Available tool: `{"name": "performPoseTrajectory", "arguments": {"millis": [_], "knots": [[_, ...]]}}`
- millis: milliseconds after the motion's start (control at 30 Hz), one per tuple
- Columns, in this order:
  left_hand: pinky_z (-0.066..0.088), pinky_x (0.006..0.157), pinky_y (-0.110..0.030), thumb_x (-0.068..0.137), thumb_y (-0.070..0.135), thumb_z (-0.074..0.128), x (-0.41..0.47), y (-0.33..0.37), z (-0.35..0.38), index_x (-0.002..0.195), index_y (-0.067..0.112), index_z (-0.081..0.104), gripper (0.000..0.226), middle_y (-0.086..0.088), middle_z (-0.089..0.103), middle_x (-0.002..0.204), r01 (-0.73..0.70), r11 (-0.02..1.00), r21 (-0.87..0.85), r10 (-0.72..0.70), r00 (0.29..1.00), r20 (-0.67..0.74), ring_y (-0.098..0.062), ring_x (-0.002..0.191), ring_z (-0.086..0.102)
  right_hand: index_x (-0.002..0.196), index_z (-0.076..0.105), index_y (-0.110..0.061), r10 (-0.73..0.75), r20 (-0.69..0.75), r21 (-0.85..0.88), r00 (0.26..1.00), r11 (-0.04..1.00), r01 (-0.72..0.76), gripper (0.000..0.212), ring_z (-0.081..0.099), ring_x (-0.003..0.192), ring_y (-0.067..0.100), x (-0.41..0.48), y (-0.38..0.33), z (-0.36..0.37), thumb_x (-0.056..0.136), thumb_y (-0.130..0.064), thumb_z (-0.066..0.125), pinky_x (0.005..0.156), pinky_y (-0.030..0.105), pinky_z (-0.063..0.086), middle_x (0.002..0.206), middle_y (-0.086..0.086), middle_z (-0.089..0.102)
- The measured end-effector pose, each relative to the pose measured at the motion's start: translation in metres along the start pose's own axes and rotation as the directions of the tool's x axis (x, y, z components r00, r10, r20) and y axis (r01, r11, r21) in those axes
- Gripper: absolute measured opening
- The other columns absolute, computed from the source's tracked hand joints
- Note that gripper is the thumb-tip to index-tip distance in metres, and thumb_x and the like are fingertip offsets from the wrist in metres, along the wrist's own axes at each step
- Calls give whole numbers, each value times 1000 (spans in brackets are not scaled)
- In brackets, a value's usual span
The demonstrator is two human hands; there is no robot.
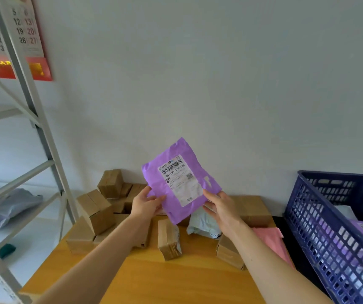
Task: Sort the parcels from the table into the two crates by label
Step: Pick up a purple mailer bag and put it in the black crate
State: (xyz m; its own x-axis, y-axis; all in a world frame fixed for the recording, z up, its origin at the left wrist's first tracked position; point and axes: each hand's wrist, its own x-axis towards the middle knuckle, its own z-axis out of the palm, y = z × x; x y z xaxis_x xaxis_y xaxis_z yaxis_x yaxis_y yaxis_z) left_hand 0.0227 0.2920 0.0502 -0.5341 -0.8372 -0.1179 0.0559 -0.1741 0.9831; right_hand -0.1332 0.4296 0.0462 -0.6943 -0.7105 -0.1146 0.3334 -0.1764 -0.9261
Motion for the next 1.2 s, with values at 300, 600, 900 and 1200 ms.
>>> {"name": "performPoseTrajectory", "arguments": {"millis": [300, 600, 900, 1200], "knots": [[58, 77, -33, 87, -4, 62, -1, 22, -64, 127, 7, 56, 42, -6, 68, 104, -140, 919, 369, 62, 975, 215, -22, 92, 68, 120, 58, -21, -79, 16, -431, 997, 899, 78, 41, 68, 96, 14, -14, 4, 26, 83, -11, 73, 78, 28, 56, 109, 1, 69], [58, 78, -34, 88, -2, 62, -14, 19, -93, 137, 9, 48, 52, -7, 66, 111, -163, 900, 403, 65, 967, 247, -21, 92, 67, 123, 56, -23, -120, 11, -477, 993, 872, 111, 47, 68, 97, 15, -43, 20, 50, 82, -10, 74, 84, 33, 57, 107, 0, 70], [58, 77, -37, 87, -2, 64, -20, -5, -96, 136, 7, 50, 52, -12, 67, 103, -126, 907, 403, -3, 952, 307, -25, 91, 68, 124, 55, -18, -155, -124, -495, 980, 866, 74, 47, 66, 94, 14, -93, 40, 45, 83, -2, 71, 76, 25, 54, 104, 2, 68], [56, 64, -34, 84, -8, 65, -47, -60, -33, 130, 7, 55, 50, -12, 66, 87, -84, 897, 435, -132, 887, 443, -27, 77, 63, 123, 55, -11, -188, -383, -502, 904, 864, -33, 46, 62, 95, 8, -163, 67, -21, 81, 0, 71, 70, 13, 49, 112, 1, 64]]}}
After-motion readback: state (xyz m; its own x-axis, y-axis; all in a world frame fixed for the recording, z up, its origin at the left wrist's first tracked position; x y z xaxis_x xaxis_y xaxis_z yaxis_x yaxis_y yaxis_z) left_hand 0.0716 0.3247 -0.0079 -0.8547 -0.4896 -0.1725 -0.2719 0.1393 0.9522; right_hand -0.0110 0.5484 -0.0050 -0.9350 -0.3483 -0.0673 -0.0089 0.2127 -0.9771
